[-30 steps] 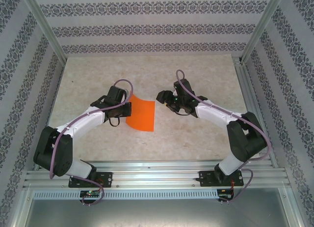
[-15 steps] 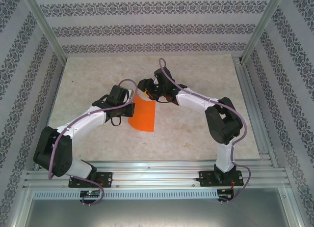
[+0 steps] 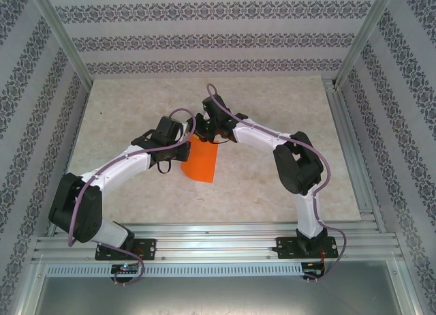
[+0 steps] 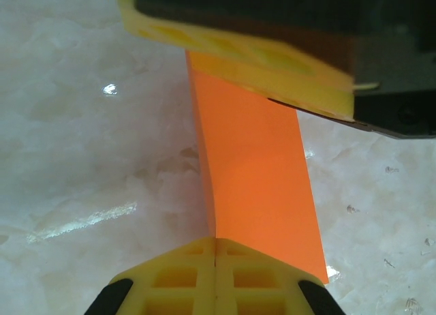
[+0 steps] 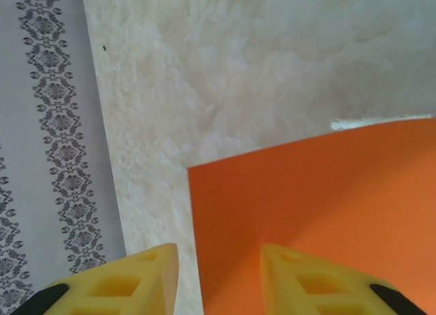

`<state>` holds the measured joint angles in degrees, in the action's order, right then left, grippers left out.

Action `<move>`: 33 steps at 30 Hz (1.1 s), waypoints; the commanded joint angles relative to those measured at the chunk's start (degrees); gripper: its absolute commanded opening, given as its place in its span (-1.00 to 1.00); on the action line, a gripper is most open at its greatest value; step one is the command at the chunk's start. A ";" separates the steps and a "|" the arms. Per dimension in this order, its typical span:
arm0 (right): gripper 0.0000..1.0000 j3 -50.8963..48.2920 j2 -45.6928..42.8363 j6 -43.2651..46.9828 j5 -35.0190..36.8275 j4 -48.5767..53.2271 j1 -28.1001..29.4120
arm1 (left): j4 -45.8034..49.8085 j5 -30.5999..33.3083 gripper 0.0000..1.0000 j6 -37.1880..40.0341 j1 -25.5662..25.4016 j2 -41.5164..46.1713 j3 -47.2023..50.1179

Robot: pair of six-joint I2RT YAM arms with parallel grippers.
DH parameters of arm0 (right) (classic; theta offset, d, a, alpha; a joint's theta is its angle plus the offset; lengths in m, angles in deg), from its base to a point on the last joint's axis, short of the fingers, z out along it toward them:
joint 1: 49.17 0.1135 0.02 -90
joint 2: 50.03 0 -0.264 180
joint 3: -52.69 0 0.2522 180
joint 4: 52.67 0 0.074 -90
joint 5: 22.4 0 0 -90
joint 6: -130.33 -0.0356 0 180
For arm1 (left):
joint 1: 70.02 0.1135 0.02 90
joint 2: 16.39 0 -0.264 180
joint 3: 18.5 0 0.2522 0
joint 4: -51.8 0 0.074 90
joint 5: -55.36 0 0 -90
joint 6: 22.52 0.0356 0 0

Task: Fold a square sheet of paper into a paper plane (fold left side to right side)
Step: First fold in half a square sheet of paper at the center of the table.

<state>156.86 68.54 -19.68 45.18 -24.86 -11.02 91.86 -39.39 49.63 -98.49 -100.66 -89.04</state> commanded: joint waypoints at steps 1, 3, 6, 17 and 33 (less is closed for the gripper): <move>-0.34 2.63 0.89 2.71 0.70 3.68 0.60 | 2.02 2.05 -1.00 2.11 -1.08 -0.62 -2.12; -0.41 3.25 0.83 3.91 1.03 5.24 0.53 | 2.39 2.80 -1.00 2.33 -1.22 -0.79 -2.30; -0.53 3.63 0.66 4.94 1.60 6.64 0.57 | 2.52 3.34 -1.00 2.45 -1.46 -0.79 -2.31; -0.94 4.42 0.32 5.82 1.42 7.40 0.53 | 2.69 3.44 -1.00 3.00 -2.24 -1.29 -2.77; -1.00 -5.32 -3.98 13.29 -6.88 -1.13 -2.41 | -4.71 -24.22 0.15 -9.02 10.58 13.80 1.95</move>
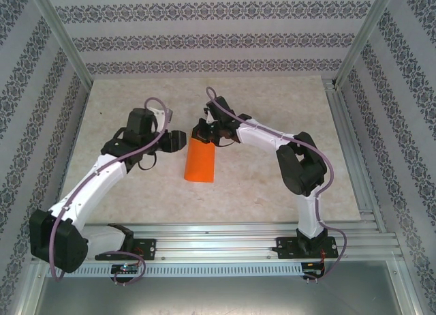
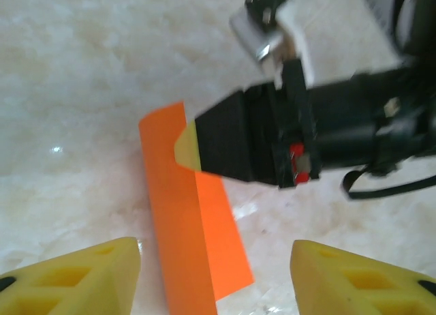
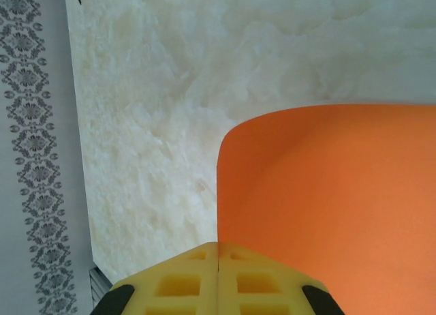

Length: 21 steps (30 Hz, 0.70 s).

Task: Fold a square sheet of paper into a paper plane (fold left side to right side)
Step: First fold in half a square sheet of paper at the center of the table.

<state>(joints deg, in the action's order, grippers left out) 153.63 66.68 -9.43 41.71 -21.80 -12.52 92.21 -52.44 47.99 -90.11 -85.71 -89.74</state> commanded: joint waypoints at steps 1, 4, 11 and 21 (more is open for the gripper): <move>-1.00 -2.75 -2.10 3.71 -3.93 -4.70 -0.96 | -6.94 -13.19 0.10 -8.95 2.64 -1.89 3.38; -1.00 -5.53 -2.60 4.56 -4.57 -6.78 -1.74 | -11.68 -15.05 -0.04 -12.58 2.80 -4.53 5.61; -1.00 -7.98 -2.15 7.42 -6.24 -8.38 -3.32 | -20.80 -18.88 -0.22 -17.03 2.66 -12.80 9.04; -1.00 -7.33 -0.26 10.99 -6.72 -6.40 -4.56 | -16.09 -9.15 0.01 -11.24 1.88 -16.57 8.73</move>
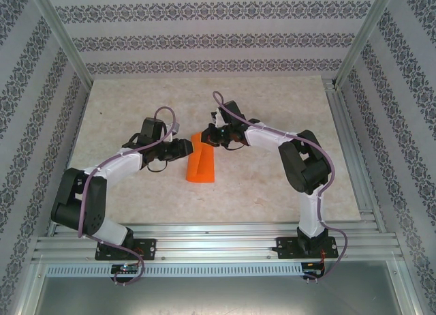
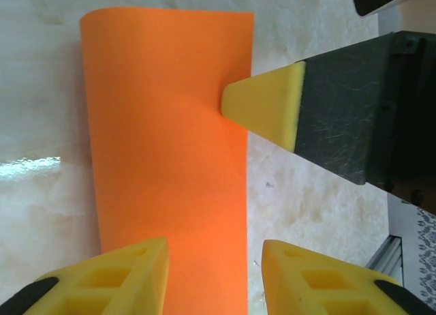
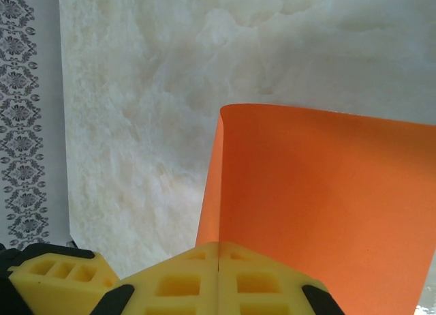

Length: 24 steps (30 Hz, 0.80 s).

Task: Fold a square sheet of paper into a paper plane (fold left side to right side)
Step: First fold in half a square sheet of paper at the center of the table.

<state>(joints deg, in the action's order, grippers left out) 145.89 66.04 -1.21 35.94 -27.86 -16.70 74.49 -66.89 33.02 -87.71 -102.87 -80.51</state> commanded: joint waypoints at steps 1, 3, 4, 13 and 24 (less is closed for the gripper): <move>-1.00 0.45 0.60 2.95 -1.03 -0.33 -0.39 | 3.80 7.60 0.11 5.50 -1.06 0.62 -1.15; -1.00 0.54 0.74 3.11 -1.04 -0.23 -0.48 | 7.59 10.81 0.28 8.40 -2.32 0.08 -2.61; -1.00 0.54 0.74 3.18 -0.91 -0.09 -0.48 | 8.26 10.99 0.35 8.92 -2.73 -0.32 -3.05; -1.00 1.44 1.25 4.71 -0.06 2.31 -0.74 | 8.88 10.46 0.56 8.36 -3.67 -5.88 -5.20; -1.00 4.16 3.68 7.65 1.51 6.06 -1.69 | 11.15 13.59 0.64 9.00 -5.41 -11.19 -8.17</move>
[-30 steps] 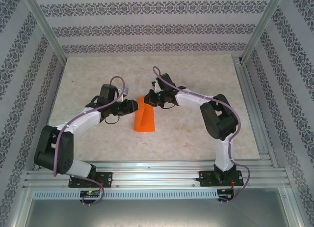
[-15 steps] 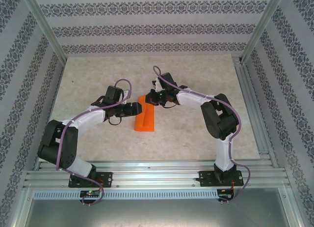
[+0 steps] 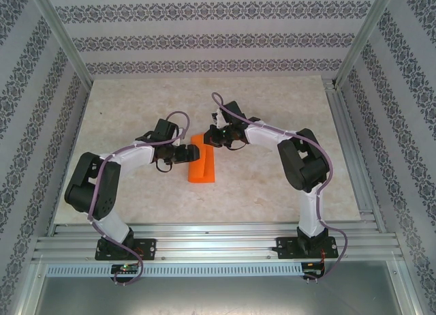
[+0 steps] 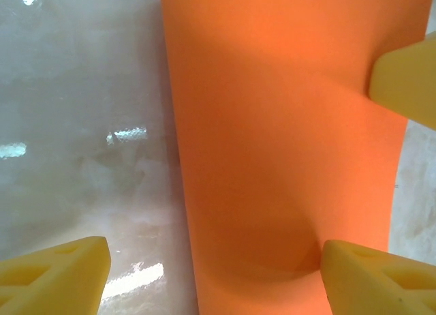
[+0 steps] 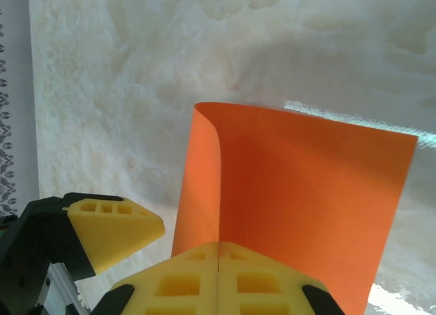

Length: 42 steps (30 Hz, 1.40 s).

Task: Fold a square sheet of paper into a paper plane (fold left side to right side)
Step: First fold in half a square sheet of paper at the center of the table.

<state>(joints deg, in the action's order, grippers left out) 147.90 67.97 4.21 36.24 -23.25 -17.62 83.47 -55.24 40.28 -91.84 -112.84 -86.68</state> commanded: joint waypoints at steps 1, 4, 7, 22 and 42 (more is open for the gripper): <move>-1.00 2.43 2.09 2.43 1.23 1.54 -0.91 | 2.25 2.21 0.65 1.80 -1.56 -1.60 -2.22; -1.00 3.85 3.48 3.28 1.38 2.94 -1.05 | 3.24 3.52 0.66 2.02 -2.42 -2.83 -3.13; -1.00 4.92 4.55 4.19 1.69 4.21 -1.14 | 4.31 5.00 0.67 2.28 -3.01 -3.69 -3.98; -1.00 4.86 5.86 5.02 3.74 5.69 -1.78 | 6.60 7.60 0.67 2.78 -4.92 -6.34 -5.99; -1.00 5.49 6.74 5.97 5.23 7.63 -2.14 | 12.02 16.41 0.72 3.21 -8.33 -8.48 -9.26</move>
<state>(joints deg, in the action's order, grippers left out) 152.03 74.28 9.00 40.55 -15.90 -19.32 93.15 -40.88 42.22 -99.47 -119.96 -94.70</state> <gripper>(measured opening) 0.043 0.859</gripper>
